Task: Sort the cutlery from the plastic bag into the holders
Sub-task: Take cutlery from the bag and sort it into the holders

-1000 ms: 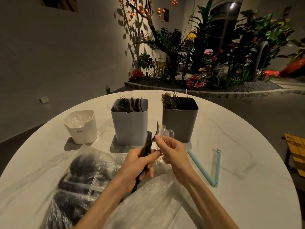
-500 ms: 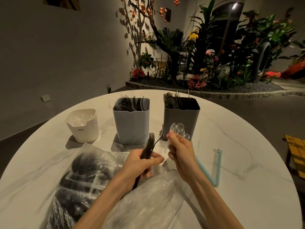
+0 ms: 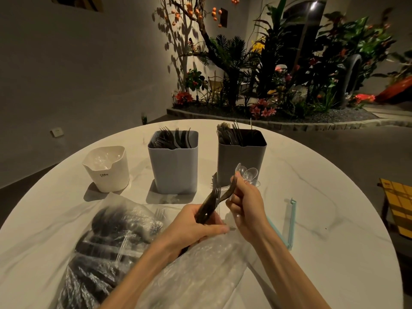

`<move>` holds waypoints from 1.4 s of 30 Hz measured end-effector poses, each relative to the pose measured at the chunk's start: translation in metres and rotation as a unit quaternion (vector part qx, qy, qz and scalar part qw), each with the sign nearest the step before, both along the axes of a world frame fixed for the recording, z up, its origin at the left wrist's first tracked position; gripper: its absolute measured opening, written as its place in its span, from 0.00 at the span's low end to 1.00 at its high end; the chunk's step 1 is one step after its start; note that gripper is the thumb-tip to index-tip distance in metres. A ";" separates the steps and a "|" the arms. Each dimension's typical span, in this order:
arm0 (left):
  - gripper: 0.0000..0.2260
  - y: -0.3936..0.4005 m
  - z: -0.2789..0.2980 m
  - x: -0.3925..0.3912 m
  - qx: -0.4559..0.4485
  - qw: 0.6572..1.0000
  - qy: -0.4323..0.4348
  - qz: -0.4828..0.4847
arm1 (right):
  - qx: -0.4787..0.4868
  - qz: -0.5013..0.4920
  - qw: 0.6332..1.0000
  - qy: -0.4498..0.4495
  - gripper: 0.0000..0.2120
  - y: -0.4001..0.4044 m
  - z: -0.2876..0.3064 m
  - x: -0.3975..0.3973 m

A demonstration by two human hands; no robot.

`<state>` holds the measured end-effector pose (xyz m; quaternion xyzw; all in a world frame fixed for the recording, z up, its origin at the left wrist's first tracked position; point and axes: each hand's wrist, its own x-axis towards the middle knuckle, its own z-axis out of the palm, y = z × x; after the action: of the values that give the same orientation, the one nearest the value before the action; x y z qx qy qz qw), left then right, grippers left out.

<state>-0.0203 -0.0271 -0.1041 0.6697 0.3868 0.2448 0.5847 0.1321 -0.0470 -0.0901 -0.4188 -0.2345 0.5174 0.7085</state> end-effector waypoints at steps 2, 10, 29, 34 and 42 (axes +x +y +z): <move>0.10 0.000 0.000 0.000 -0.005 1.000 -0.015 0.024 | -0.012 -0.018 1.000 -0.004 0.16 0.000 0.001 0.003; 0.13 0.003 0.007 -0.011 -0.065 0.988 -0.119 0.068 | -0.072 -0.054 0.988 -0.129 0.12 -0.001 0.005 0.008; 0.11 0.014 -0.001 -0.014 -0.117 0.965 -0.186 0.143 | -0.021 0.087 0.955 -0.282 0.15 -0.007 0.000 -0.017; 0.13 0.010 0.000 -0.012 -0.101 0.963 -0.169 0.182 | -0.026 -0.007 0.956 -0.293 0.13 -0.004 -0.003 -0.014; 0.15 0.010 0.003 -0.012 -0.073 0.970 -0.154 0.172 | -0.048 0.076 0.973 -0.213 0.20 0.000 -0.001 -0.006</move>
<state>-0.0320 -0.0170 -0.1011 0.5029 0.4183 0.4131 0.6336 0.1259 -0.0473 -0.0914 -0.5340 -0.3857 0.4791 0.5802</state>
